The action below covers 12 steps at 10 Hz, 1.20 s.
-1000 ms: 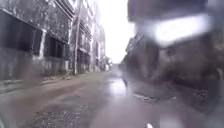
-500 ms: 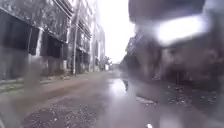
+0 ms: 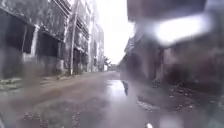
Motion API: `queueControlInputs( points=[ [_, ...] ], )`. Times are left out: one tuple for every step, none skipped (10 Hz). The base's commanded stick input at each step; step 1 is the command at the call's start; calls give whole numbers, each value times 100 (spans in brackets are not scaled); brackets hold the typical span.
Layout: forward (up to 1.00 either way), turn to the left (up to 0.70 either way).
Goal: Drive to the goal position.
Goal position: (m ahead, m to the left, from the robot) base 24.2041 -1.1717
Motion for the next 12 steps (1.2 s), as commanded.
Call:
queueControlInputs(
  points=[
    [50,2],
    [50,2],
    [50,2],
    [50,2],
    [50,2],
    [50,2],
    [50,2],
    [50,2],
    [50,2],
    [50,2],
    [50,2],
    [50,2]
  ],
)
